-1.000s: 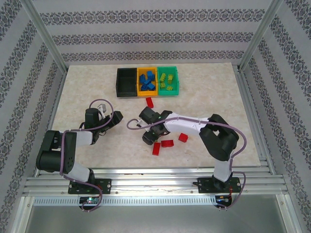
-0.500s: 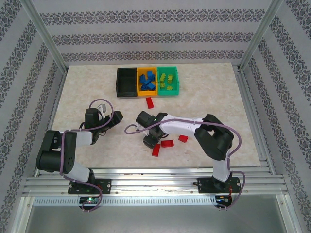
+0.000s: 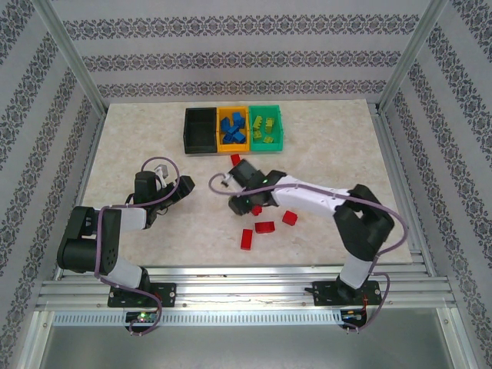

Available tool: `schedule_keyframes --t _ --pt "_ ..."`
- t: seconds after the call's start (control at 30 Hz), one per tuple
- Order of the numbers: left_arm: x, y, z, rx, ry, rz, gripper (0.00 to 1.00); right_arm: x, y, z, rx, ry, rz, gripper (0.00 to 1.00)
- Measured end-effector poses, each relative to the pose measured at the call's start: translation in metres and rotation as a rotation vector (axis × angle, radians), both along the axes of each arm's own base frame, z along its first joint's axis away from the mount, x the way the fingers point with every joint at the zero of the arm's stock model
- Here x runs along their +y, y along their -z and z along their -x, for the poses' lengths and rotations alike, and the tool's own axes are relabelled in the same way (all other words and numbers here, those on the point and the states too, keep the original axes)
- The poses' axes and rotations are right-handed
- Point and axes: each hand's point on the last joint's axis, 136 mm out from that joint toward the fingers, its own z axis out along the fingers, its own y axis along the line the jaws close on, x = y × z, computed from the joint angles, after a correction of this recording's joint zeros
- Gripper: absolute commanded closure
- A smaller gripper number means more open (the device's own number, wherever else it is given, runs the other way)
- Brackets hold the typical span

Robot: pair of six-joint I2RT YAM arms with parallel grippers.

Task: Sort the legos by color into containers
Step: Place the lego in the container.

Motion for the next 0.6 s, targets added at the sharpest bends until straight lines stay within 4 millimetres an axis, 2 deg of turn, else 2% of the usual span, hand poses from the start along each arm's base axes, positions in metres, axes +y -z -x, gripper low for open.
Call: schedule_keyframes --t 0.13,0.33,0.5,0.6 --pt "0.000 0.000 0.000 0.000 0.000 0.000 0.18 -0.019 -0.037 -0.057 -0.098 0.181 -0.154 0.60" --pt "0.000 0.000 0.000 0.000 0.000 0.000 0.18 -0.065 -0.053 -0.133 -0.177 0.431 -0.266 0.60" --pt "0.000 0.000 0.000 0.000 0.000 0.000 0.18 -0.093 -0.073 -0.202 -0.240 0.575 -0.334 0.58" --pt "0.000 0.000 0.000 0.000 0.000 0.000 0.18 -0.106 -0.086 -0.240 -0.270 0.629 -0.368 0.49"
